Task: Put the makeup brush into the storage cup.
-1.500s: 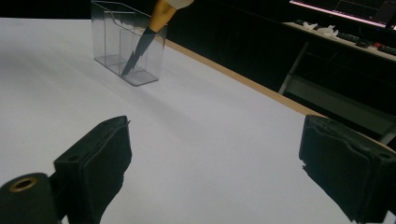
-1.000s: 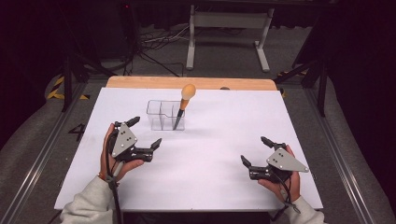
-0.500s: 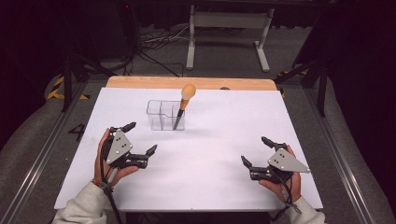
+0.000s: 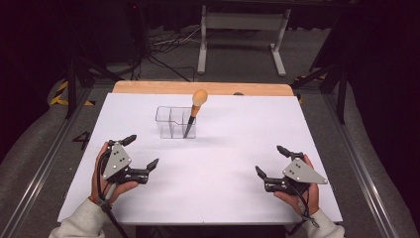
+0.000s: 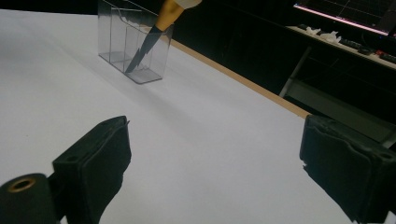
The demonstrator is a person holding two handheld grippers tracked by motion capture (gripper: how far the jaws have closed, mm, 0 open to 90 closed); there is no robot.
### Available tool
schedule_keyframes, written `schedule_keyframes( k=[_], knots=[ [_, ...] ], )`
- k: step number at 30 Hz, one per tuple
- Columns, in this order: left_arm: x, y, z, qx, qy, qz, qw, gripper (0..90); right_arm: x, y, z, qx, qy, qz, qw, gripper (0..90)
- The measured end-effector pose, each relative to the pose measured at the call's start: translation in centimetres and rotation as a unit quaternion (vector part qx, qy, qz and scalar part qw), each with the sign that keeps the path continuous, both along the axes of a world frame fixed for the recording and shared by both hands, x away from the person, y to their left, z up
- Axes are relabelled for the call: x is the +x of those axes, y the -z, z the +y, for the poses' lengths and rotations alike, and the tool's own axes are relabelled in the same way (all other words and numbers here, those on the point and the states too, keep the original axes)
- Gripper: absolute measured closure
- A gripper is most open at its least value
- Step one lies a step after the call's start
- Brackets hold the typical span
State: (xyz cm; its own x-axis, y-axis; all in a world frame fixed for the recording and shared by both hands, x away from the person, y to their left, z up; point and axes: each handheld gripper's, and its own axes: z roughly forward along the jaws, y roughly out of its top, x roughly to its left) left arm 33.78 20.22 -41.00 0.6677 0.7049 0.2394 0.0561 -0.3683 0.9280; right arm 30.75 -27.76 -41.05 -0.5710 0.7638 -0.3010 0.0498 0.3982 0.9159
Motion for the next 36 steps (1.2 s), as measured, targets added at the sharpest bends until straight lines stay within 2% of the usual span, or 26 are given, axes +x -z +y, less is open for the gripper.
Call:
schedule_keyframes(
  k=[4, 6, 14, 19, 31, 34, 36],
  knots=[
    [-0.2, 0.2, 0.3, 0.005, 0.001, 0.001, 1.0, 3.8, -0.1, 0.0, 0.0, -0.001, 0.0, -0.001, 1.0, 9.6],
    [-0.3, 0.4, 0.5, 0.013, 0.002, 0.002, 0.9999, 3.6, -0.1, 0.0, -0.1, 0.0, -0.001, -0.001, 1.0, 9.5],
    [-0.5, 1.0, 1.4, 0.012, -0.002, 0.012, 0.9999, 3.6, -0.2, 0.0, -0.2, -0.001, 0.001, 0.0, 1.0, 9.4],
    [-0.8, 1.5, 2.0, 0.027, -0.002, 0.018, 0.9995, 3.4, -0.2, -0.1, -0.2, -0.001, 0.001, -0.002, 1.0, 9.5],
    [-1.3, 2.4, 3.2, 0.03, -0.01, 0.033, 0.9989, 3.4, -0.5, 0.1, -0.7, -0.004, 0.009, 0.001, 0.9999, 9.2],
    [-1.5, 2.8, 3.6, 0.021, -0.013, 0.04, 0.9989, 3.2, -0.7, 0.2, -0.9, -0.008, 0.009, 0.003, 0.9999, 9.0],
    [-1.6, 3.0, 4.0, 0.024, -0.012, 0.043, 0.9987, 3.1, -0.8, 0.3, -1.0, -0.008, 0.01, 0.004, 0.9999, 8.8]
  ],
)
